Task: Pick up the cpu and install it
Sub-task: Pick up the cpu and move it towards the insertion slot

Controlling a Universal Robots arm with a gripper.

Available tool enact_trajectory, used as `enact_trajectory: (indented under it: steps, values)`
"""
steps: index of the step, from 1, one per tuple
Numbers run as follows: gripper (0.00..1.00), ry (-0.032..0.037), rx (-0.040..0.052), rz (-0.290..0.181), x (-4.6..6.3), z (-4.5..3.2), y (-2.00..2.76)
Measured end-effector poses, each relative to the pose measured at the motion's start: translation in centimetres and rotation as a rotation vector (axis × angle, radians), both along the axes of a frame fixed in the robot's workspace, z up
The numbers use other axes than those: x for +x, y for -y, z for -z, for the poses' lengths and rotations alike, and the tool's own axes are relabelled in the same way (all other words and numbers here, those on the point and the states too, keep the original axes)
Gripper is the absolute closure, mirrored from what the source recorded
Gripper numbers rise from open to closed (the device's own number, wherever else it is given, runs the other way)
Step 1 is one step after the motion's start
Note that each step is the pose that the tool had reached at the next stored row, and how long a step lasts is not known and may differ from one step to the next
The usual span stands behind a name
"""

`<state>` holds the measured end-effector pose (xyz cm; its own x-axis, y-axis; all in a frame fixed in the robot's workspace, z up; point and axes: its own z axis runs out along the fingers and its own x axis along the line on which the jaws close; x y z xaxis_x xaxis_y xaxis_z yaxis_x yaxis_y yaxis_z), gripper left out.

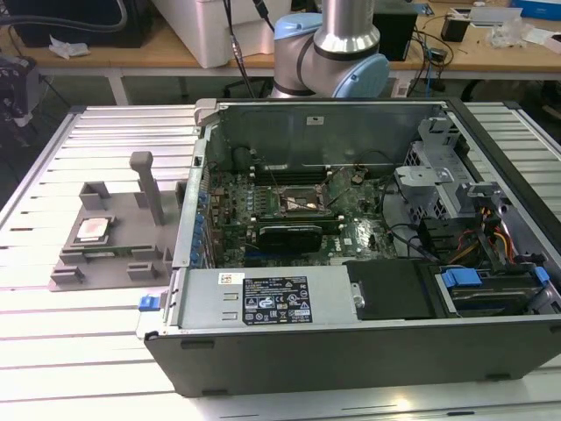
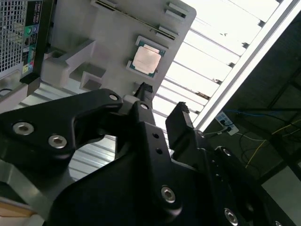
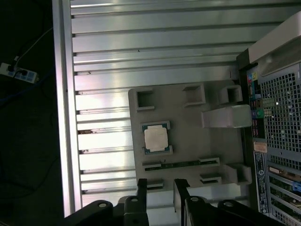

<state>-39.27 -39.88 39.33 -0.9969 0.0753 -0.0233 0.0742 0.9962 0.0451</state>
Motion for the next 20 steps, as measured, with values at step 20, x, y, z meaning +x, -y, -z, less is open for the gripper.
enact_trajectory:
  steps: [20]
  values:
    - [0.46, -0.002, -0.0364, -0.039, 0.3, 3.47, -0.39]
